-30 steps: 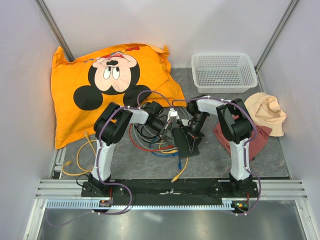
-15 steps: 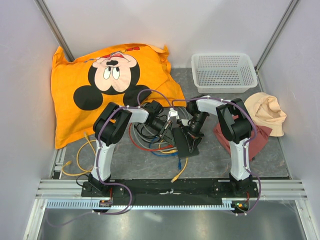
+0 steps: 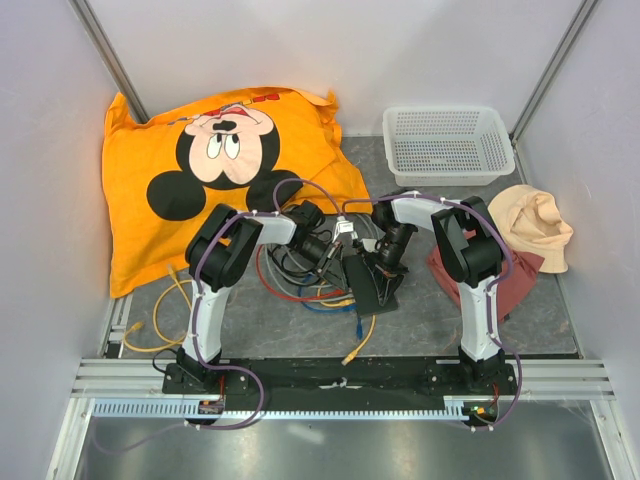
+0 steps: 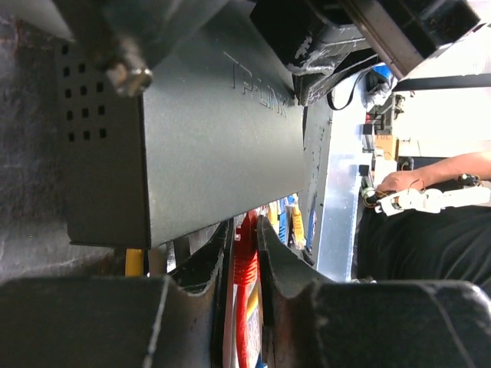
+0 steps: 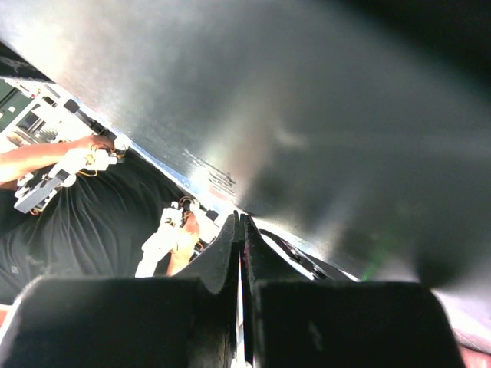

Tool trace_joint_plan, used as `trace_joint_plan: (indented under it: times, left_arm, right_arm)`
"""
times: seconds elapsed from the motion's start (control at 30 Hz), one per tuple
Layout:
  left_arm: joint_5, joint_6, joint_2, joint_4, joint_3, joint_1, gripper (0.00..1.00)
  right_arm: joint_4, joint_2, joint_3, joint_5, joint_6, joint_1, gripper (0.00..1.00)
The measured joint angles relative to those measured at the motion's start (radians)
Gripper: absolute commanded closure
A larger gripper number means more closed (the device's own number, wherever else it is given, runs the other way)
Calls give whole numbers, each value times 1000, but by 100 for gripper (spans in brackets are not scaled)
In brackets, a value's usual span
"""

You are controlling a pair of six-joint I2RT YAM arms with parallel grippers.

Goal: Pull the plug from the switch port

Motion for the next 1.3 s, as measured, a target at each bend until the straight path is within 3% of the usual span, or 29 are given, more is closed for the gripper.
trace_joint_plan:
  times: [0.5, 0.7, 1.0, 1.13, 1.3]
  left_arm:
    - [-64, -49, -22, -40, -21, 59, 98]
    - [-116, 36, -182, -143, -12, 117, 98]
    - [-66, 86, -415, -253, 151, 196, 98]
    - [-81, 133, -436, -369, 188, 335, 98]
    - [-166, 309, -436, -580, 193, 603, 98]
  right_arm:
    - [-2, 1, 1, 4, -23, 2, 100]
    - [-9, 6, 8, 5, -30, 3, 100]
    - [-16, 11, 18, 13, -39, 8, 100]
    - [-16, 11, 20, 16, -39, 10, 100]
    - [-18, 11, 24, 22, -38, 14, 100]
